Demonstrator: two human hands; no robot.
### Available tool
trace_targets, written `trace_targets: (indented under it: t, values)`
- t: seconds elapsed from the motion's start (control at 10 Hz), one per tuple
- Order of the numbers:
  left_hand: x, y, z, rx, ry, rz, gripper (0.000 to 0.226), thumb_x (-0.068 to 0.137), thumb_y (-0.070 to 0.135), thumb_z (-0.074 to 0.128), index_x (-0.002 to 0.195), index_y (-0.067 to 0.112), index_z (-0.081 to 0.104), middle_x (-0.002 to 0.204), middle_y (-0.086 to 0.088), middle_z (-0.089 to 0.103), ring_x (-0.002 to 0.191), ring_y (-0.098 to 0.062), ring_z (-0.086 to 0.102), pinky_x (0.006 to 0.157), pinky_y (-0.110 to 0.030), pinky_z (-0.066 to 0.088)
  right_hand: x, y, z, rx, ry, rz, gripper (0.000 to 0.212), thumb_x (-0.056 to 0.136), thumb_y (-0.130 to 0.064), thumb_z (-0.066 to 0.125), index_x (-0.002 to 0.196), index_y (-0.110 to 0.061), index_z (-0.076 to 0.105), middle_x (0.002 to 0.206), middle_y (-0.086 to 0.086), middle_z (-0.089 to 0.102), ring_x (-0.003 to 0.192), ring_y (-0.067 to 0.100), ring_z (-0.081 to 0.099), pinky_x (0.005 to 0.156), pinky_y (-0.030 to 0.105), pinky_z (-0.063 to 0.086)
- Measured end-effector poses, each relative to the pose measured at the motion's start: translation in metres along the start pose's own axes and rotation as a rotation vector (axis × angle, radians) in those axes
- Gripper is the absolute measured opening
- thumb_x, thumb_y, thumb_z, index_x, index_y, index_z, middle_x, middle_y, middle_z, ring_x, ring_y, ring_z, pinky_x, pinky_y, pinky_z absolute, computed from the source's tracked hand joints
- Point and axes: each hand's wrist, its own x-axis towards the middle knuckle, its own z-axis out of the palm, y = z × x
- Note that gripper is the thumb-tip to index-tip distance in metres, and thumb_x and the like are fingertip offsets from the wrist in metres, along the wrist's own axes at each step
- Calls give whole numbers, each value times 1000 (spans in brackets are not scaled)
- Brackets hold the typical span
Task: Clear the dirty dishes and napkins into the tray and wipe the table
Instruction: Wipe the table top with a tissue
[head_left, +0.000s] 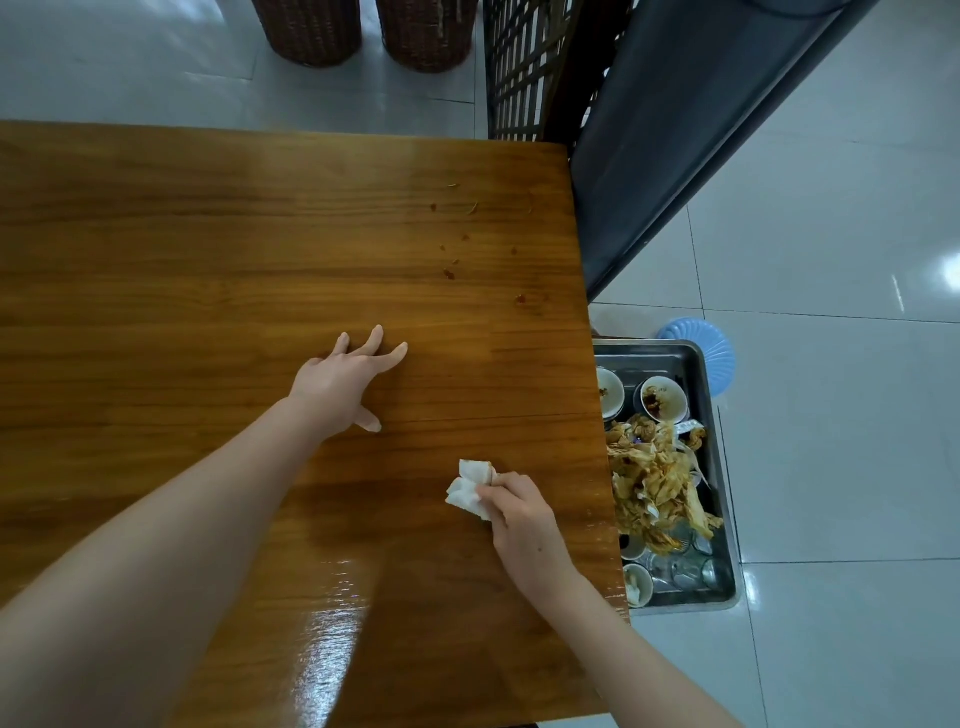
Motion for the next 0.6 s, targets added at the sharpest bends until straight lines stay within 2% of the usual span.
trace_targets:
  t: [0.1, 0.2, 0.3, 0.4, 0.5, 0.6]
  values:
    - [0, -1, 0, -2, -6, -1, 114, 72, 26, 82, 150, 45, 1, 161, 6, -7, 147, -31, 2, 107, -48, 38, 22, 9, -9, -26, -34, 1, 11, 86, 1, 61, 94, -1, 69, 93, 12, 67, 86, 22, 63, 75, 20, 51]
    - [0, -1, 0, -8, -9, 9, 114, 72, 26, 82, 150, 45, 1, 161, 6, -8, 147, -31, 2, 107, -47, 38, 59, 23, -22, -25, 33, 97, 12, 90, 0, 58, 96, -4, 68, 93, 7, 65, 88, 16, 58, 77, 13, 42]
    - [0, -2, 0, -9, -13, 12, 114, 71, 26, 82, 150, 45, 1, 161, 6, -8, 147, -32, 2, 108, -48, 36, 94, 33, -34, -44, 116, 148, 21, 93, -2, 54, 109, -4, 67, 90, 5, 60, 86, 15, 53, 72, 15, 39]
    - [1, -2, 0, -11, -19, 14, 115, 71, 26, 82, 150, 45, 0, 161, 6, -8, 147, -32, 2, 109, -48, 34, 107, 36, -40, -134, 98, 112, 27, 92, 0, 55, 118, -2, 64, 95, 11, 63, 89, 22, 55, 75, 28, 46]
    - [1, -1, 0, -10, -23, 8, 115, 71, 27, 81, 150, 45, 0, 161, 6, -9, 147, -32, 1, 110, -49, 33, 106, 37, -40, -237, 86, 73, 25, 90, -1, 60, 115, -3, 67, 95, 13, 65, 86, 26, 57, 70, 37, 48]
    - [2, -1, 0, -10, -13, 9, 115, 71, 27, 82, 150, 45, 0, 161, 6, -8, 147, -32, 2, 110, -50, 32, 104, 35, -42, -287, 69, 46, 27, 89, 1, 60, 115, -4, 67, 96, 13, 65, 87, 28, 58, 72, 39, 47]
